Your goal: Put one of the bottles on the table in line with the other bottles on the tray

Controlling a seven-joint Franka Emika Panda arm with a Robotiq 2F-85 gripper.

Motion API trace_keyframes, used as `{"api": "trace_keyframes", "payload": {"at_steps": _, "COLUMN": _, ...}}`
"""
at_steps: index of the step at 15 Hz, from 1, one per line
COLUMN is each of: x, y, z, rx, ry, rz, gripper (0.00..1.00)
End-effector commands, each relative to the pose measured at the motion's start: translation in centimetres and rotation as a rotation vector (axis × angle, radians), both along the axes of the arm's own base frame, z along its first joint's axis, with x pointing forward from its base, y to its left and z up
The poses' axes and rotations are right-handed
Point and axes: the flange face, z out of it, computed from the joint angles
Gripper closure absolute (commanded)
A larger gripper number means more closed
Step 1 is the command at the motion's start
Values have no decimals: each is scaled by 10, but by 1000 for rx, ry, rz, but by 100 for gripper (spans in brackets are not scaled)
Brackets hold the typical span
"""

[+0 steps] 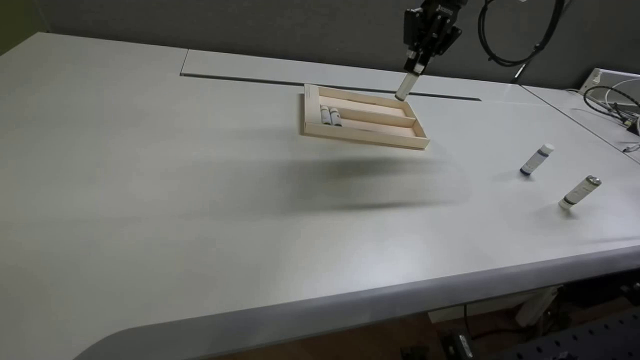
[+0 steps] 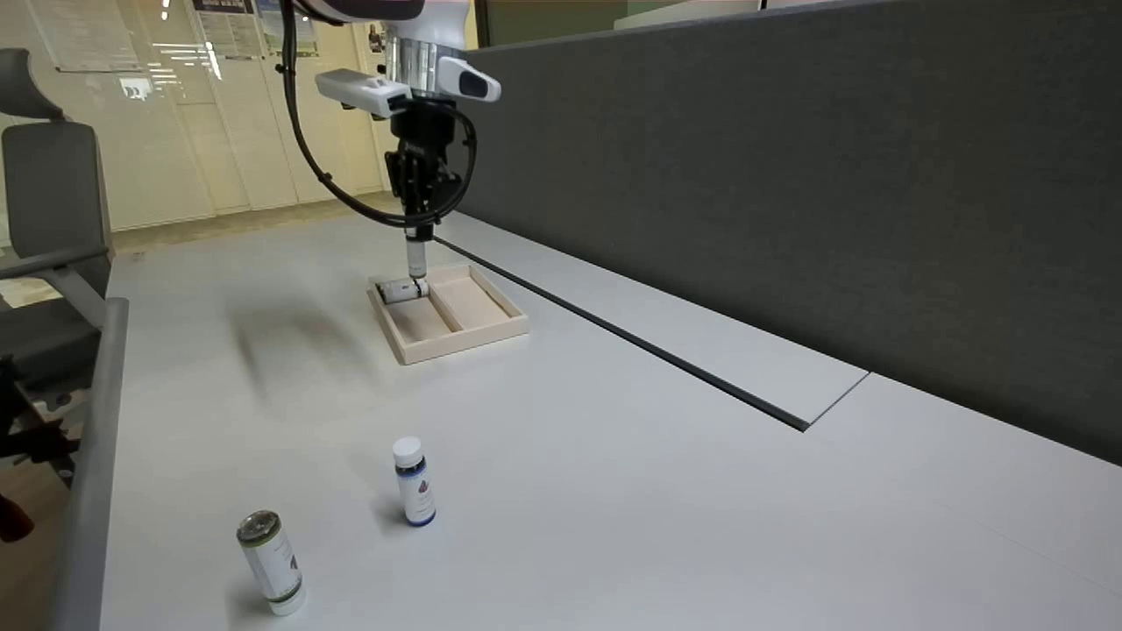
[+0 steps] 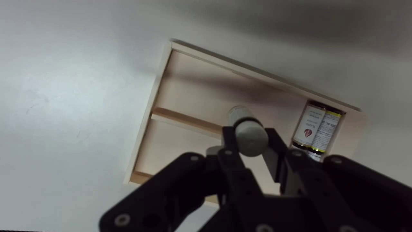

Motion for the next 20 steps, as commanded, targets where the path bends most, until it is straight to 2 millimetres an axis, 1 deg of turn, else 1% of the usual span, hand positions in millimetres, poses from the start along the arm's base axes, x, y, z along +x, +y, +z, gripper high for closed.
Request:
{"api": "trace_keyframes", "payload": {"at_steps": 1, "x": 1, "y": -1, "z": 1, "rx": -1, "ry": -1, "rz": -2, "gripper": 74}}
{"api": "trace_keyframes", "payload": {"at_steps": 5, "x": 3, "y": -4, "z": 2, "rx": -1, "ry": -5, "rz": -7, "gripper": 74}}
{"api": "trace_keyframes", "payload": {"at_steps": 6, "x": 3, "y": -4, "z": 2, "rx": -1, "ry": -5, "rz": -7, "gripper": 93}}
{"api": "trace_keyframes", "payload": {"at_steps": 7, "x": 11, "y": -5, "z": 0, "rx": 11, "ry": -12, "rz": -7, "gripper": 93}}
{"api": "trace_keyframes", "payload": {"at_steps": 9, "x": 19, "y": -2, "z": -8, "rx": -2, "ry": -33, "rz": -27, "gripper": 93}}
{"api": "trace_keyframes", "payload": {"at_steps": 12, "x": 28, "y": 10, "z": -27, "rx": 16, "ry": -30, "rz": -11, "gripper": 93}}
{"api": "trace_keyframes", "payload": {"at_steps": 14, "x": 30, "y": 22, "z": -39, "rx": 58, "ry": 21, "rz": 7, "gripper": 93}}
{"api": "trace_keyframes", "payload": {"at_steps": 17, "x": 33, "y": 41, "z": -46, "rx": 122, "ry": 78, "rz": 27, "gripper": 93}}
{"api": "trace_keyframes", "payload": {"at_steps": 20, "x": 38, "y": 53, "z": -49, "rx": 157, "ry": 93, "rz": 26, "gripper": 93}}
